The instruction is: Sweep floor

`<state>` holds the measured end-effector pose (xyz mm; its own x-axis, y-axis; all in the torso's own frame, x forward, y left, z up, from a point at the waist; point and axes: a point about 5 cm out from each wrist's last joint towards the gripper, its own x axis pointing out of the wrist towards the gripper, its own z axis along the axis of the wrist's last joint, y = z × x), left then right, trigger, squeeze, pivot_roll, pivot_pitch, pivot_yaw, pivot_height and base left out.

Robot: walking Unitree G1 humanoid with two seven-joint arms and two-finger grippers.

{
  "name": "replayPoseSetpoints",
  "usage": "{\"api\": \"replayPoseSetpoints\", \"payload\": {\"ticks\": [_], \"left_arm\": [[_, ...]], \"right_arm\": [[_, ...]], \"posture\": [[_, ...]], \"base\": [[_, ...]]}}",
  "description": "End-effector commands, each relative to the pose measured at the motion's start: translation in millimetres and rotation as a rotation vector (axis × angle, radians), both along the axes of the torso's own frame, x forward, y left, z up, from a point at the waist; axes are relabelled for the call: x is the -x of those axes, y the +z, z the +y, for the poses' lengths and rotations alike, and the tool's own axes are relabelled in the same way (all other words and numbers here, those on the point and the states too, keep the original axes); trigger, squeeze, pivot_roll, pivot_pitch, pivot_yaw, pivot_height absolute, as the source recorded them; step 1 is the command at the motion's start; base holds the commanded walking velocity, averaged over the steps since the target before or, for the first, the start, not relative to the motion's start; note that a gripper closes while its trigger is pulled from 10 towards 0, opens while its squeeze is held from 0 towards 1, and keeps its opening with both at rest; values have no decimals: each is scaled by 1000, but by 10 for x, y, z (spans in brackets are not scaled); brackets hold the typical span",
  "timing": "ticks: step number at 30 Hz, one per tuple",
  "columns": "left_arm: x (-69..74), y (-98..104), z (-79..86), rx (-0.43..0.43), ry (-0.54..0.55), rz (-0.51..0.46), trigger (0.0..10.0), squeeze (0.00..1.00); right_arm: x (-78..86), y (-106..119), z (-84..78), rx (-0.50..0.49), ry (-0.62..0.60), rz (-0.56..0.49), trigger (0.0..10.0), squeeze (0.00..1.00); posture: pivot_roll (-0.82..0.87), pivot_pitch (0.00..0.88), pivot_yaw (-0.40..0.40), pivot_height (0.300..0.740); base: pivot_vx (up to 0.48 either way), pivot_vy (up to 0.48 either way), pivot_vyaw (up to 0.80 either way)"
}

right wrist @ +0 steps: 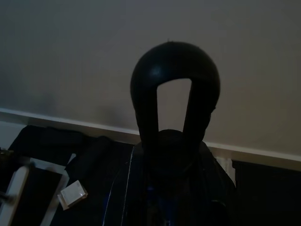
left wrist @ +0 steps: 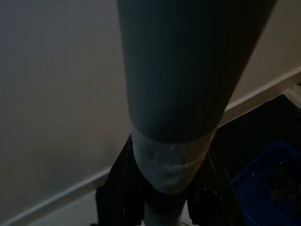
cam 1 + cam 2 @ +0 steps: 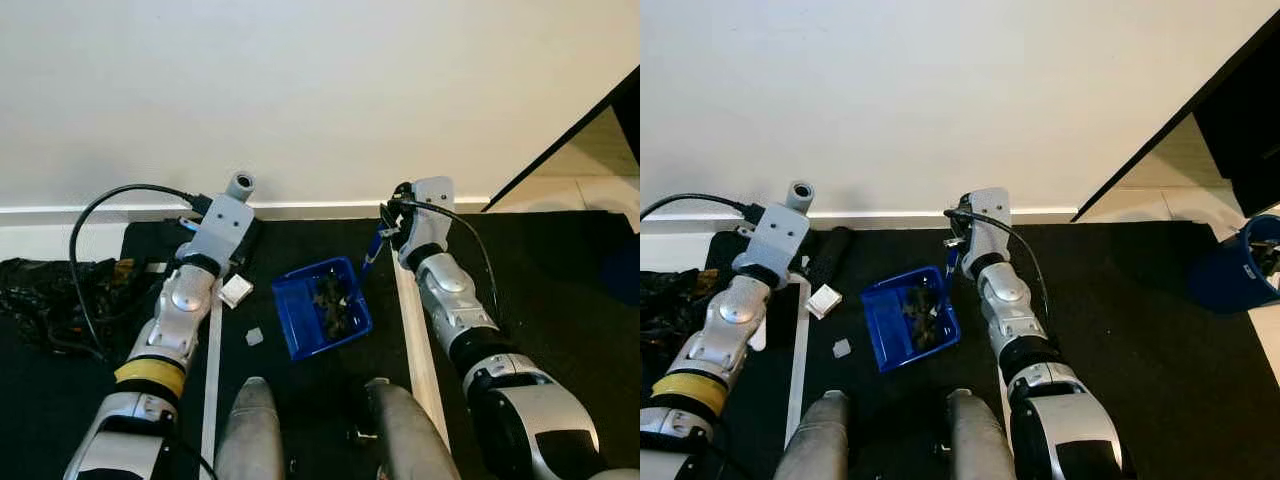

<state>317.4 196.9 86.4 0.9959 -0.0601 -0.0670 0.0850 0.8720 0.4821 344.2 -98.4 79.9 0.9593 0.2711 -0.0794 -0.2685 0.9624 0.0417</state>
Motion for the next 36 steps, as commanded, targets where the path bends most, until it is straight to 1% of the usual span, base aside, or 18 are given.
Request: {"api": "replayPoseSetpoints", "payload": {"ticks": [1,3,4,6,7,8,10,11,13,17,24,25,26,27,30,33,34,36], "left_arm": [[21,-78,-88,23,-10,29,10000,0],[45,-170,-210,49,-33,60,10000,0],[45,-170,-210,49,-33,60,10000,0],[98,-293,-328,42,-75,95,10000,0],[122,-335,-363,33,-94,106,10000,0],[122,-335,-363,33,-94,106,10000,0],[178,-414,-415,23,-133,121,10000,0],[178,-414,-415,23,-133,121,10000,0],[198,-420,-449,32,-172,104,10000,0],[193,-412,-448,7,-200,90,10000,0],[174,-423,-427,9,-186,91,10000,0],[145,-425,-449,71,-123,83,10000,0],[145,-425,-449,71,-123,83,10000,0],[103,-403,-524,142,-86,78,10000,0],[47,-355,-653,205,-87,69,10000,0],[-123,-153,-932,357,-53,24,10000,0],[-123,-153,-932,357,-53,24,10000,0],[-202,-49,-1056,418,-40,7,10000,0]], "right_arm": [[145,-296,-31,5,-5,147,10000,0],[119,-275,-157,8,-56,139,10000,0],[119,-275,-157,8,-56,139,10000,0],[91,-238,-309,11,-114,124,10000,0],[84,-225,-364,10,-134,120,10000,0],[84,-225,-364,10,-134,120,10000,0],[72,-196,-510,11,-179,109,10000,0],[72,-196,-510,11,-179,109,10000,0],[63,-152,-625,11,-205,93,10000,0],[56,-134,-636,9,-208,88,10000,0],[57,-134,-593,3,-202,91,10000,0],[69,-148,-550,-6,-198,95,10000,0],[69,-148,-550,-6,-198,95,10000,0],[81,-162,-530,-12,-195,100,10000,0],[97,-185,-519,-15,-187,113,10000,0],[162,-283,-468,-16,-116,161,10000,0],[162,-283,-468,-16,-116,161,10000,0],[194,-325,-435,-10,-77,180,10000,0]], "posture": [[84,259,-117,740],[72,270,-114,740],[72,270,-114,740],[36,314,-115,740],[36,314,-115,740],[36,314,-115,740],[15,346,-121,740],[15,346,-121,740],[7,375,-125,740],[-1,396,-127,740],[-3,417,-125,740],[-4,412,-119,740],[-4,412,-119,740],[-3,410,-114,740],[-3,411,-113,740],[-4,402,-106,740],[-4,402,-106,740],[-5,400,-105,740]], "base": [[0,0,0],[0,0,0],[0,0,0],[0,0,0],[0,0,0],[0,0,0],[0,0,0],[0,0,0],[0,0,0],[0,0,0],[0,0,0],[0,0,0],[0,0,0],[0,0,0],[0,0,0],[0,0,0],[0,0,0],[0,0,0]]}}
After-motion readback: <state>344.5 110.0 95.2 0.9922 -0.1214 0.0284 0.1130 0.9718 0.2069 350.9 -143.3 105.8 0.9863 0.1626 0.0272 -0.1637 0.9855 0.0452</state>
